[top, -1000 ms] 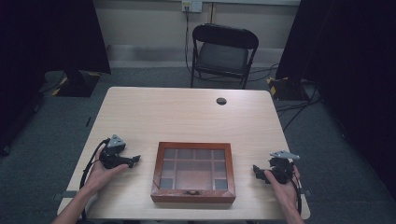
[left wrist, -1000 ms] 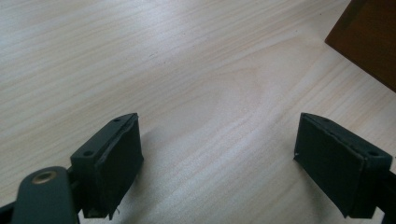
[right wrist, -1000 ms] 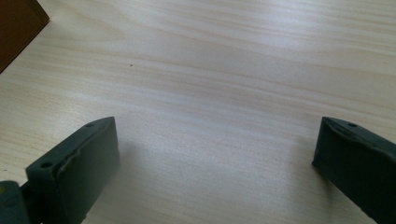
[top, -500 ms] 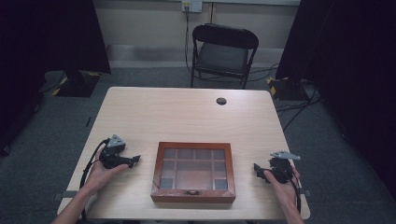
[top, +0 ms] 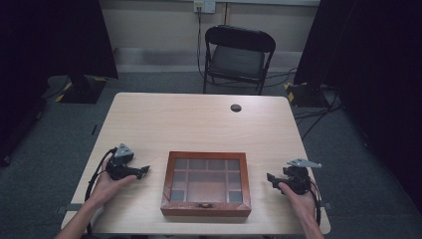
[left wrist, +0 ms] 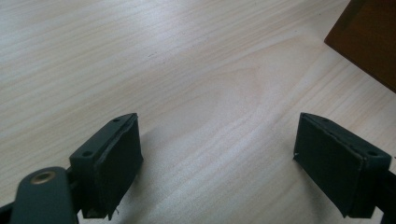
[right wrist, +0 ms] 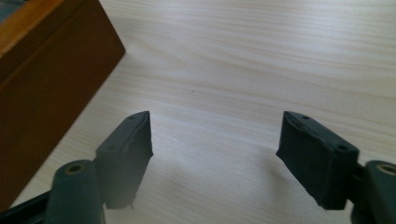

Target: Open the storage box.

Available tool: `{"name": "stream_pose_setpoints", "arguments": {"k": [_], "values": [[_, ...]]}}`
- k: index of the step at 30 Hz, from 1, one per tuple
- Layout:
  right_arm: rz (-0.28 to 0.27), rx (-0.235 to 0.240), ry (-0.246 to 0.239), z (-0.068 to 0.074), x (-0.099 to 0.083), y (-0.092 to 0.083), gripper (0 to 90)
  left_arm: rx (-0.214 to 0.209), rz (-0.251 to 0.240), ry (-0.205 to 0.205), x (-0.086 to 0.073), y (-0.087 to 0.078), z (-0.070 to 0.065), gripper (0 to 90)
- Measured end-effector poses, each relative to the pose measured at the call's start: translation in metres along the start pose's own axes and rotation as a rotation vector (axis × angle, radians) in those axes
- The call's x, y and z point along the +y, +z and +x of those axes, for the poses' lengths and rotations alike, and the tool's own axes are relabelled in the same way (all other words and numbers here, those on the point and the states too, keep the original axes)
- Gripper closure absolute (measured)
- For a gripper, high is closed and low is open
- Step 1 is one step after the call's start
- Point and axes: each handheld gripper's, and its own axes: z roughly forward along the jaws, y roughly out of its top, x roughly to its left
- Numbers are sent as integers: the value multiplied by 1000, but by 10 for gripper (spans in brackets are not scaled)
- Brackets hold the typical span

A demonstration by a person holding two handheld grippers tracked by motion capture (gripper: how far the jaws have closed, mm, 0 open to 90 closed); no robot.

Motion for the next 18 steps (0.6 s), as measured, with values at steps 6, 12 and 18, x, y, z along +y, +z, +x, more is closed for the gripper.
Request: {"name": "stream_pose_setpoints", "arguments": {"k": [6, 12, 18], "values": [[-31, 50, -11, 5, 6, -8, 400, -1, 0, 0, 0, 0, 0, 142], [-51, 120, -27, 14, 11, -13, 455, 0, 0, 0, 0, 0, 0, 142], [-76, 204, -64, 28, 20, -21, 518, 0, 0, 0, 0, 0, 0, 142]]}}
